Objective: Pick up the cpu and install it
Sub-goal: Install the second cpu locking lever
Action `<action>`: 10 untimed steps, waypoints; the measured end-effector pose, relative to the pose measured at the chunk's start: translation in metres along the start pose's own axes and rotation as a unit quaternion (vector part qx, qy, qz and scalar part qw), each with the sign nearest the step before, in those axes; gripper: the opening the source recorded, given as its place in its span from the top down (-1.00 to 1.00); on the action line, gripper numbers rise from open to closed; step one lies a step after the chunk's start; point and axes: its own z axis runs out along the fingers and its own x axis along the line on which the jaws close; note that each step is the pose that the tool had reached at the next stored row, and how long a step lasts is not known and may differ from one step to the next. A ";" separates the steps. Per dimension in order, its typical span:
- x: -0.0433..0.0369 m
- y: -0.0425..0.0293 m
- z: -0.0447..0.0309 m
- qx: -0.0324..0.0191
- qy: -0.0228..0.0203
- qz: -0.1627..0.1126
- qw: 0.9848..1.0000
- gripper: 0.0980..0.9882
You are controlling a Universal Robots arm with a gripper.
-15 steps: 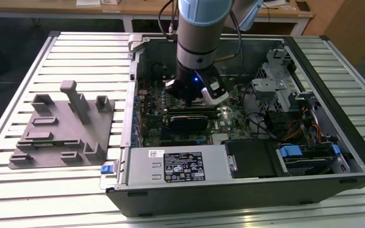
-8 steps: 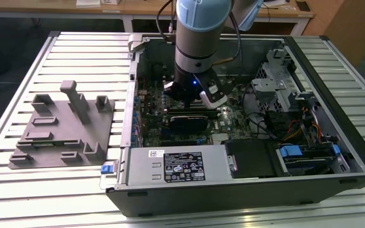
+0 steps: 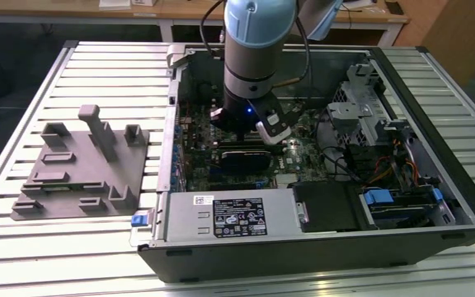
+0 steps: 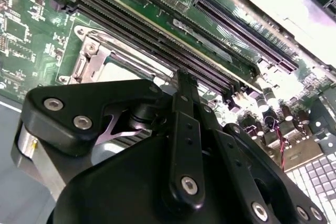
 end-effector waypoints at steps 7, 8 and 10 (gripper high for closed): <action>0.0041 -0.0016 0.0028 -0.009 0.000 0.000 1.000 0.98; 0.0043 -0.0019 0.0032 -0.010 0.000 0.000 1.000 0.98; 0.0044 -0.0022 0.0042 -0.011 0.000 0.000 1.000 0.98</action>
